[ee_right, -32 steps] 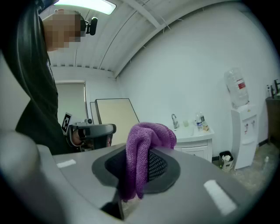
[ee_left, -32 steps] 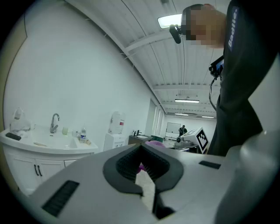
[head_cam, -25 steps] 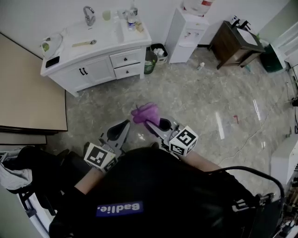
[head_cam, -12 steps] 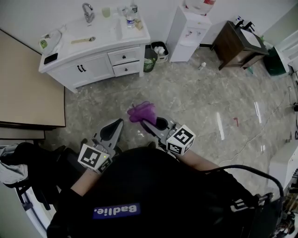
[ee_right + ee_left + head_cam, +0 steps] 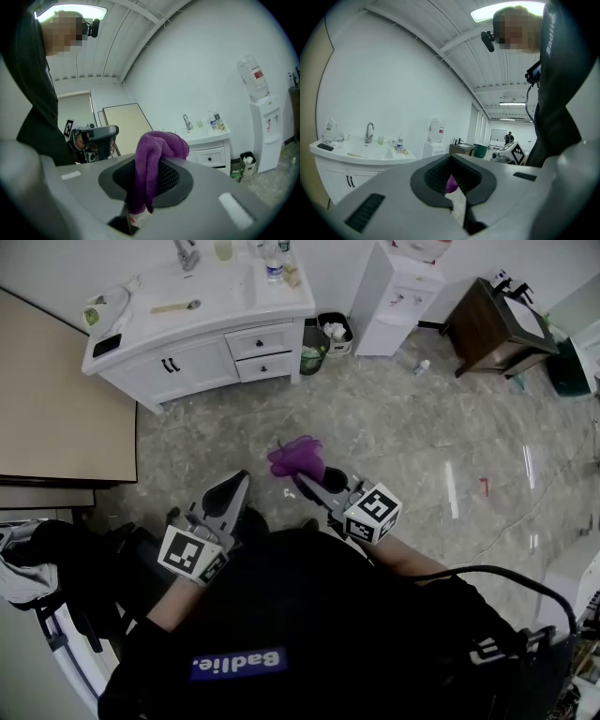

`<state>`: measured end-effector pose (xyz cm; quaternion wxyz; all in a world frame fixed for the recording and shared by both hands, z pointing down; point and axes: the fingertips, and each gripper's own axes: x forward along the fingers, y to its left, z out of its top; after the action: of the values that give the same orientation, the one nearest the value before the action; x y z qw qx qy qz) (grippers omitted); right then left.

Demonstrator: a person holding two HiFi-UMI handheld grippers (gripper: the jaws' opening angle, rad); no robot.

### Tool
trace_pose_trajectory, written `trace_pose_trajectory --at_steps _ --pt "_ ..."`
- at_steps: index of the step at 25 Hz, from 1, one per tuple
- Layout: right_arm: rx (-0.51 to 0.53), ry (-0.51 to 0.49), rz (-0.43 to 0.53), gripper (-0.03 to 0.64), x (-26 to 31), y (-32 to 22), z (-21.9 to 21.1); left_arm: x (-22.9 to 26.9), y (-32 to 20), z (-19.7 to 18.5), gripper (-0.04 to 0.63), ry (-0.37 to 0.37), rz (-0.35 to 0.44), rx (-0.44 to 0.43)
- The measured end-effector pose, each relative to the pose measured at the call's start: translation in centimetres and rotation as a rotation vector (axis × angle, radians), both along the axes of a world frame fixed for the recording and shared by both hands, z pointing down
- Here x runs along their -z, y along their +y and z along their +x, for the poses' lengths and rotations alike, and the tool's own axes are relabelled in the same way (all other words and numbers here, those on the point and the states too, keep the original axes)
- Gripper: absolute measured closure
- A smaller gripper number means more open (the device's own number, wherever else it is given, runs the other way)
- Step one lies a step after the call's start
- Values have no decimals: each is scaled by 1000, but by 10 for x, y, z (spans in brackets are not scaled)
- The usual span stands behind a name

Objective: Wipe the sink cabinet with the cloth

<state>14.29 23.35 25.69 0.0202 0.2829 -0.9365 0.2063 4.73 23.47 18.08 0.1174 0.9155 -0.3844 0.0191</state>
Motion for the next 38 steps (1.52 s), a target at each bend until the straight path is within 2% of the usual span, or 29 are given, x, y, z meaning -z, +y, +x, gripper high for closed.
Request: trace_pose_trajectory --at_steps 3,8,14,18,26,32,38 --pt "-13 17 -10 555 -9 -20 -16 -4 -25 -21 591 -1 17 -7" --pt "-67 40 -19 555 -16 -75 -56 -8 -86 -55 591 21 39 -71" --pt "-178 90 -55 555 -41 -161 -97 -10 -168 -104 591 40 67 -157" --pt "-233 108 -58 555 -53 -209 -115 -24 -206 -123 591 6 42 -214" --pt "-244 128 -93 555 -99 -270 -124 -58 -265 -117 591 23 11 -220" --pt "-248 146 -110 555 -155 -327 -95 -91 -309 -91 591 28 18 -181" --pt "-291 200 -96 555 -235 -400 -51 -138 -346 -66 591 35 44 -131"
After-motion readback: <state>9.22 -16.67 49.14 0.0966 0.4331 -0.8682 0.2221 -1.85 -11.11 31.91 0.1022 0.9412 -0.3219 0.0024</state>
